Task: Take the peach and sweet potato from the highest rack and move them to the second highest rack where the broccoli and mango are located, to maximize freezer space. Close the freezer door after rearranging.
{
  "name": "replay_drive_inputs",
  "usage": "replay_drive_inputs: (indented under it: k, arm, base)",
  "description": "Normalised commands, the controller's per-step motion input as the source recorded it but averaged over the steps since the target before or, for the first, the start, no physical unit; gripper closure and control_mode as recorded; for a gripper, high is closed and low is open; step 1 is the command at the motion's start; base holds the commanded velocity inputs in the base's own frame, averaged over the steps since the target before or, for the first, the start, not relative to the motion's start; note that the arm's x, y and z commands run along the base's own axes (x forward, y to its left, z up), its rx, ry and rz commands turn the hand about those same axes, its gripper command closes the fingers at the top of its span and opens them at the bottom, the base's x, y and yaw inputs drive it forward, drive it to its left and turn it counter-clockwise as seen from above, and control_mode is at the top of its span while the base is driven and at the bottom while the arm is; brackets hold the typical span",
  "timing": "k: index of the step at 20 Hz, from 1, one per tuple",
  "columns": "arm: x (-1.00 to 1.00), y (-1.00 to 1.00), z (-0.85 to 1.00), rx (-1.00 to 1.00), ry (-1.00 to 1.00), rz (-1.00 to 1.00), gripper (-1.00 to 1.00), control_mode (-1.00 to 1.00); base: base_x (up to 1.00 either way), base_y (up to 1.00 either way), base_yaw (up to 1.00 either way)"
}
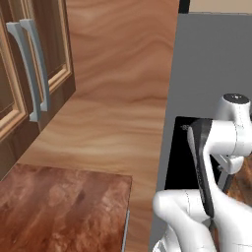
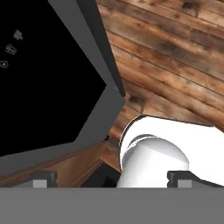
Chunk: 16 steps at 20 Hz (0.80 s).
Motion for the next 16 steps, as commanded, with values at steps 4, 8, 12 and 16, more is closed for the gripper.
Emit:
replay_drive_inputs:
  k: [4,8,12,16]
  arm:
    - [0.84,-0.53,-0.01,0.13,0.0,-0.09,-1.0,-1.0]
    - [0.94,-0.48,-0.05,0.15,0.0,-0.13,-1.0,-1.0]
    - [0.98,-0.29,-0.11,0.08,0.0,-0.17,-1.0,-1.0]
    - [0.99,-0.17,-0.19,0.04,0.0,-0.16,-1.0,-1.0]
  base:
    - [0.0,0.0,0.0]
    - [0.0,0.0,0.0]
    - [0.0,0.0,0.0]
    - [0.0,0.0,0.0]
